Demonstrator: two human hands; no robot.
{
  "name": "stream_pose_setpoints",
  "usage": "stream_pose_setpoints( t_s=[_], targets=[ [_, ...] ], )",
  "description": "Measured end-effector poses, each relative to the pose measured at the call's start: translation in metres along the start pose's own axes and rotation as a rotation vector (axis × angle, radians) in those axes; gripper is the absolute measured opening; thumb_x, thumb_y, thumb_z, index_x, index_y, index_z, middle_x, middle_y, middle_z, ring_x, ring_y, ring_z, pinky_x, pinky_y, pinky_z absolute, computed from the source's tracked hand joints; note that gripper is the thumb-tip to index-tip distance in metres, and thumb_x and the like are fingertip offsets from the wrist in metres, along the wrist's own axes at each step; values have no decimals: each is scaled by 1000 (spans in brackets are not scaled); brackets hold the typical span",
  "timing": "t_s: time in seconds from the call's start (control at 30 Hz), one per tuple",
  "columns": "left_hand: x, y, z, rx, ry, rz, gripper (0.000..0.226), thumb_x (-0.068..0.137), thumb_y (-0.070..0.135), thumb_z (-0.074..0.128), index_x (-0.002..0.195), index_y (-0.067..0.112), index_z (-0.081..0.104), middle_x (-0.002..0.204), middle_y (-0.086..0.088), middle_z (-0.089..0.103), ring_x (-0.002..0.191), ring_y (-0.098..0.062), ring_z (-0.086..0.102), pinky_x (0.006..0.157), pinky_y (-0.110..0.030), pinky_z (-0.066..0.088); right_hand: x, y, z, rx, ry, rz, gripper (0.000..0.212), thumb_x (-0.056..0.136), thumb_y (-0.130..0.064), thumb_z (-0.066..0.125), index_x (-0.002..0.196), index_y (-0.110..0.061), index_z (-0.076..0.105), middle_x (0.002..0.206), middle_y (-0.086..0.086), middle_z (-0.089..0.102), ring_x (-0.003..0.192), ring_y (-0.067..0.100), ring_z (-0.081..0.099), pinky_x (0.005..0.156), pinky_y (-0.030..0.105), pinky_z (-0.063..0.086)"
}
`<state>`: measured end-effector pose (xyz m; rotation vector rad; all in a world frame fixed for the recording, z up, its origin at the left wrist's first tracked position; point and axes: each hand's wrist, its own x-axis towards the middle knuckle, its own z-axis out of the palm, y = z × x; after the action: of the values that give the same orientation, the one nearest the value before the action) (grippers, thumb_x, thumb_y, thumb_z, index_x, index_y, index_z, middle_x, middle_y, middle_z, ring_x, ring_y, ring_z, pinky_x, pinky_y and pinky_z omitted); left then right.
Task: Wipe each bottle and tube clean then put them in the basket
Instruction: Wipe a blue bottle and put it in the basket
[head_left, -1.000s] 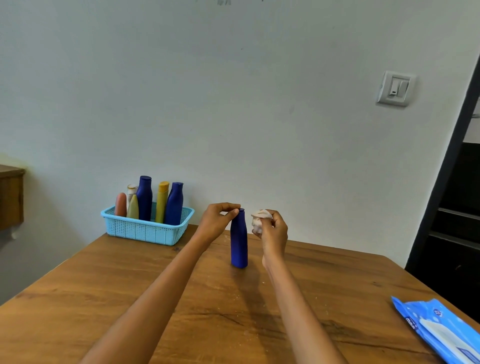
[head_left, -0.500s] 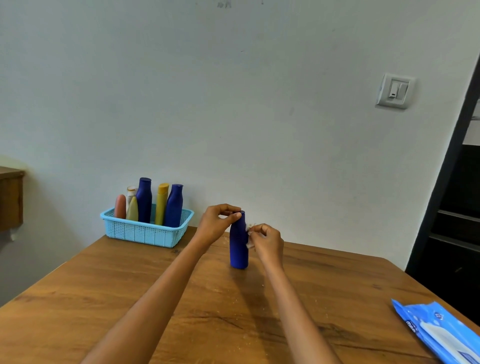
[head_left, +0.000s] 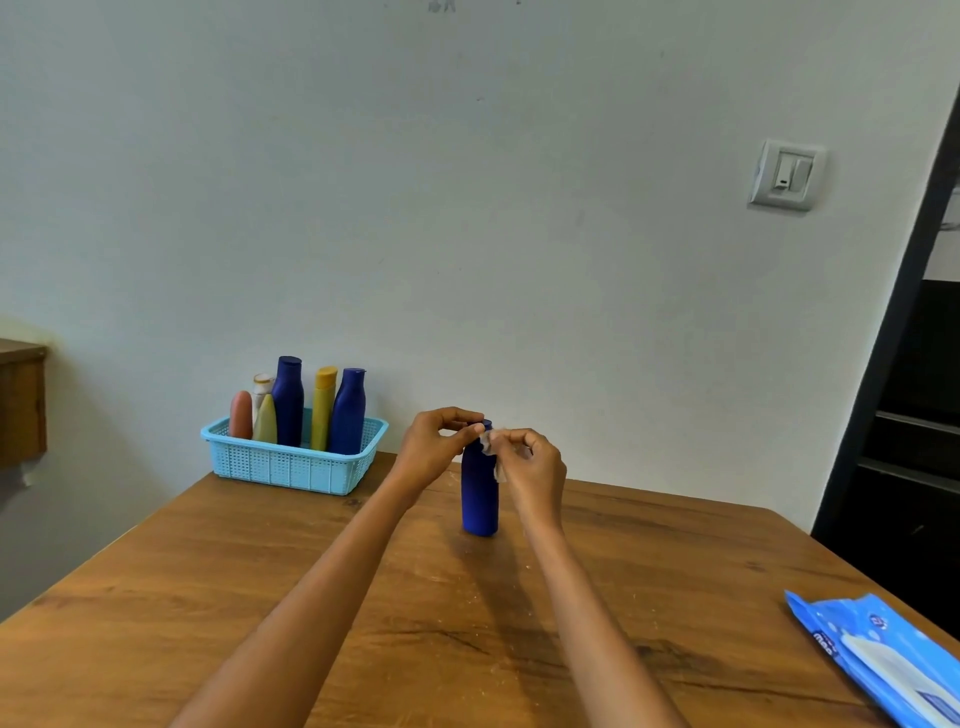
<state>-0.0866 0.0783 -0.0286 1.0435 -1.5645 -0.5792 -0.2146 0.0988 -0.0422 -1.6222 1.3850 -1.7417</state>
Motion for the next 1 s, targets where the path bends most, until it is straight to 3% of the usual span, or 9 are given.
stream_pose_setpoints(
  t_s=[0.17, 0.27, 0.47, 0.57, 0.73, 0.83, 0.93, 1.0],
  targets=[
    [1, 1, 2, 3, 12, -11, 18, 90, 19, 61, 106, 17, 67, 93, 5, 64, 90, -13, 59, 86, -31, 50, 2, -6, -1, 63, -10, 32, 23, 89, -9, 61, 112, -11, 58, 106, -6, 58, 86, 6, 52, 50, -1, 39],
    [2, -3, 0, -9, 39, -13, 14, 90, 19, 61, 103, 20, 67, 93, 6, 65, 86, -12, 60, 81, -28, 51, 2, 0, -4, 45, -97, 107, 26, 89, -7, 60, 115, -12, 58, 108, -5, 57, 86, 5, 50, 50, 1, 40],
    [4, -11, -8, -30, 58, -38, 11, 91, 21, 59, 101, 23, 63, 100, -1, 66, 86, -19, 64, 79, -32, 55, 4, 17, -9, -36, -265, 336, 31, 85, -1, 61, 113, -14, 59, 118, 6, 60, 98, 15, 56, 60, 17, 44],
    [4, -10, -7, -43, 60, -44, 12, 92, 19, 57, 103, 21, 63, 98, 1, 65, 89, -14, 61, 76, -25, 51, 3, 13, -9, -28, -192, 321, 33, 86, -2, 61, 116, -14, 56, 118, 5, 57, 96, 14, 53, 61, 17, 44],
    [3, -10, -6, -93, 82, -88, 18, 92, 9, 50, 98, 20, 64, 100, -1, 66, 95, -19, 61, 84, -36, 53, 5, -1, -6, 97, -112, 229, 37, 87, -15, 66, 121, -17, 53, 113, -3, 53, 97, 11, 50, 55, 10, 38],
    [1, -9, -1, -124, 73, -94, 17, 93, 9, 49, 102, 16, 62, 101, -3, 64, 97, -21, 61, 78, -28, 53, 5, -5, -2, 129, -144, 208, 29, 88, -9, 62, 115, -19, 57, 113, -3, 58, 97, 12, 54, 56, 13, 44],
    [0, -8, 4, -69, 56, -62, 17, 88, 19, 62, 104, 15, 58, 100, -2, 62, 91, -15, 60, 67, -18, 49, 0, -4, 4, 96, -177, 186, 15, 90, -13, 60, 99, -25, 63, 104, -3, 66, 88, 12, 62, 64, 25, 56],
    [1, -8, 4, -36, 82, -53, 21, 84, 17, 67, 102, 14, 56, 98, 0, 60, 88, -10, 58, 60, -14, 45, 0, -4, 5, 50, -194, 162, 17, 90, -12, 59, 96, -26, 66, 96, -6, 67, 87, 12, 63, 68, 28, 57]
  ],
)
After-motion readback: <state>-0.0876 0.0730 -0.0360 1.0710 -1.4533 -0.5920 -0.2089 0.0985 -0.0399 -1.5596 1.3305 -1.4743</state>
